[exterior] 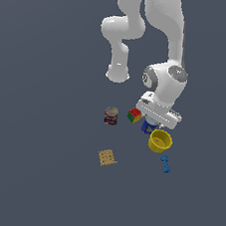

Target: Pick up a designated object from a clutter of objects.

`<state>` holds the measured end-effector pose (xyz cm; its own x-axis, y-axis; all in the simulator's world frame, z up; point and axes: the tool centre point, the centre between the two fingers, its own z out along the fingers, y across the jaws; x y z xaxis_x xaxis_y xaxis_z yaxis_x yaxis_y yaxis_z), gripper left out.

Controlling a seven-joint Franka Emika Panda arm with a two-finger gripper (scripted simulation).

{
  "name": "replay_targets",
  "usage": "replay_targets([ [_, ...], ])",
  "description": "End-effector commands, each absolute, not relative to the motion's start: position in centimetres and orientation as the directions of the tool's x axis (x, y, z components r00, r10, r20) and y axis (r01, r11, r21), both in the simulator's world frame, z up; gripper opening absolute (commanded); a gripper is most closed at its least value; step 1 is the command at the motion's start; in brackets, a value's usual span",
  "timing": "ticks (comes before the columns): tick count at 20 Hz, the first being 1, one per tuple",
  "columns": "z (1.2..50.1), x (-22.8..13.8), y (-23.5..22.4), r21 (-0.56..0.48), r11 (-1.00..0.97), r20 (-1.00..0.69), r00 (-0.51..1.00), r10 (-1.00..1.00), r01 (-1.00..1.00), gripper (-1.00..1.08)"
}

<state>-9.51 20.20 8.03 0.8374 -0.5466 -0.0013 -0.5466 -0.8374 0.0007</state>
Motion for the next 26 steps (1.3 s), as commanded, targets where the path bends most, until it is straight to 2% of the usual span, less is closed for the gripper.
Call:
replay_targets([
  [1,7.5,-9.5,20.2,0.000,-0.837,0.000,0.837,-0.547,-0.547,1.00],
  [3,7.4,-9.5,20.2,0.000,-0.837,0.000,0.837,-0.547,-0.547,1.00],
  [4,7.4,-9.5,20.2,0.000,-0.837,0.000,0.837,-0.547,-0.547,-1.00],
  [17,7.7,-9.4,20.1,-0.002,-0.837,0.001,0.837,-0.546,-0.546,-1.00],
  [26,10.0,-8.5,17.2,-0.002,-0.838,0.000,0.838,-0.546,-0.546,-1.00],
])
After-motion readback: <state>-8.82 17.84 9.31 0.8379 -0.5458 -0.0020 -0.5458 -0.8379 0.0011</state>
